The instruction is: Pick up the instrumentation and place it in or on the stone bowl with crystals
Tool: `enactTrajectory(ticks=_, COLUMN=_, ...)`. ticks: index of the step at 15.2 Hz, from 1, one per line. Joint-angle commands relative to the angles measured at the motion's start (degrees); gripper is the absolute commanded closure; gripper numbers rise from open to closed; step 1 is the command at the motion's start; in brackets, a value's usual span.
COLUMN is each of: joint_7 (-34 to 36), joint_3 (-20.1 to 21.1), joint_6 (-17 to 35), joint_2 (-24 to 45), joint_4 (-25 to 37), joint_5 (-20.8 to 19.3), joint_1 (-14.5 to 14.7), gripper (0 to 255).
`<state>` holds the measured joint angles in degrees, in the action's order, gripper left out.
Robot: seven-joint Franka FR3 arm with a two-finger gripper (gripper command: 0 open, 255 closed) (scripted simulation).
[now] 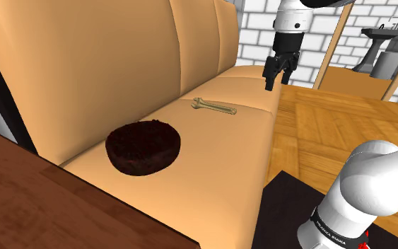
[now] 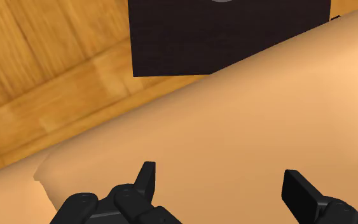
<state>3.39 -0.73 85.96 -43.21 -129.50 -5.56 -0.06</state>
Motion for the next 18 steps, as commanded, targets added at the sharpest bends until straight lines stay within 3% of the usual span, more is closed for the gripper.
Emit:
enactTrajectory(ticks=1, joint_7=0.00, joint_3=0.00, joint_6=0.00, joint_2=0.00, joint_4=0.00, joint_5=0.00, joint_1=0.00, gripper=0)
enactTrajectory(ticks=10, joint_7=-11.52, joint_3=-6.54, joint_6=13.83, joint_2=15.52, joint_4=2.93, joint_5=-1.01, joint_1=1.73, gripper=0)
enactTrajectory(ticks=18, joint_7=-22.41, joint_3=-10.62, joint_6=22.66, joint_2=32.03, joint_4=11.14, joint_5=1.97, joint_1=3.30, gripper=0)
